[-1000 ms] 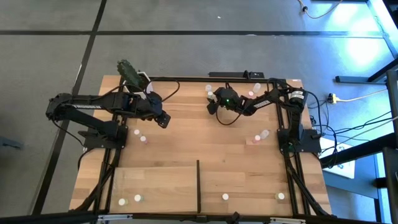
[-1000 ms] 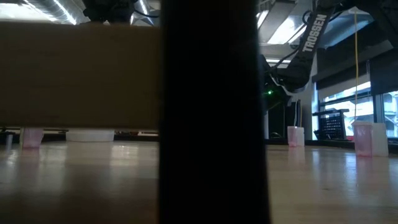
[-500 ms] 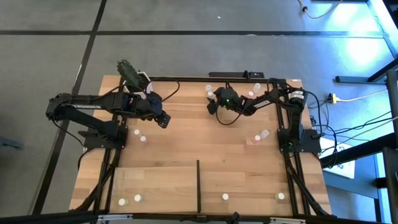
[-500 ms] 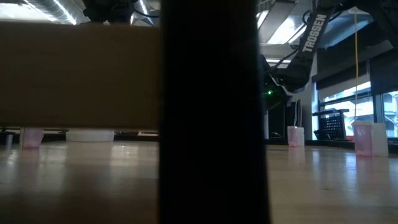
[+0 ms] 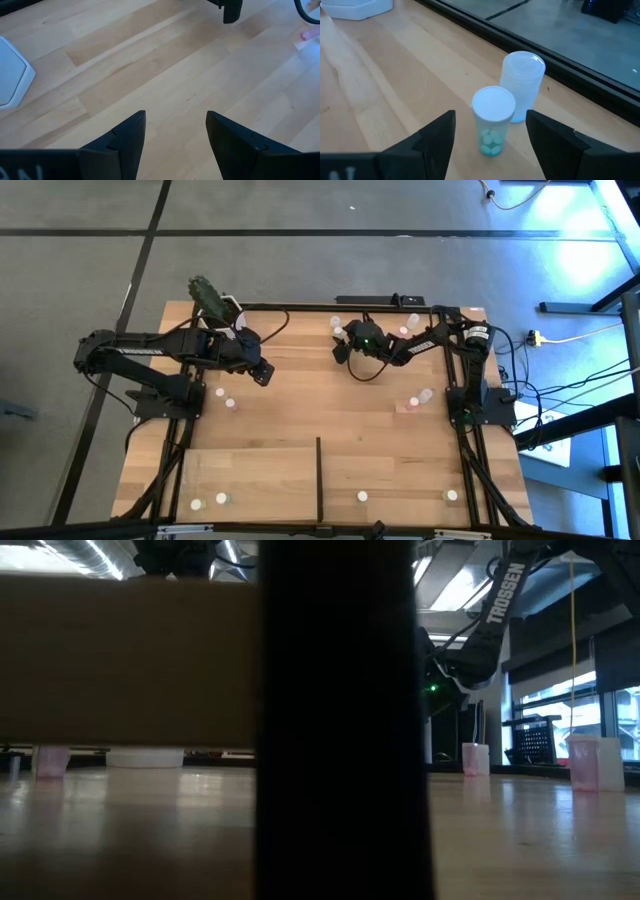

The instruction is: Pick and place medicine bottles onto shelf by color

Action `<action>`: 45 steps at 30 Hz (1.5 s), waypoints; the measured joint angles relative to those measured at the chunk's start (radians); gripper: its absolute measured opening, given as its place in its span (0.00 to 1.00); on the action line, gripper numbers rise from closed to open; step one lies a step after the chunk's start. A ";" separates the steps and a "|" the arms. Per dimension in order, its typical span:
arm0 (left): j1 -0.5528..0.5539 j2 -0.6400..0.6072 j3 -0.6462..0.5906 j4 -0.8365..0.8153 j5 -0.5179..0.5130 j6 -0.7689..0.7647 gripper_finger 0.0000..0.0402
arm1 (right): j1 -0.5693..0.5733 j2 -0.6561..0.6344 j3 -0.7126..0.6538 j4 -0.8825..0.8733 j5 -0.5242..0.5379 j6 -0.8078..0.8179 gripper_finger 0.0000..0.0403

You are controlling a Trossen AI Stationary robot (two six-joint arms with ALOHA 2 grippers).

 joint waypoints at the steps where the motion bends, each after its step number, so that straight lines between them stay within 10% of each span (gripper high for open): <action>1: 0.000 0.000 0.000 0.000 0.000 0.001 0.50 | 0.000 0.000 0.000 0.000 0.000 -0.001 0.61; 22: 0.000 0.000 0.000 0.000 0.000 0.016 0.50 | 0.000 0.000 0.000 -0.001 0.042 -0.002 0.60; 45: 0.000 0.000 0.000 0.000 0.000 0.016 0.50 | 0.000 0.000 0.000 -0.002 0.034 -0.003 0.36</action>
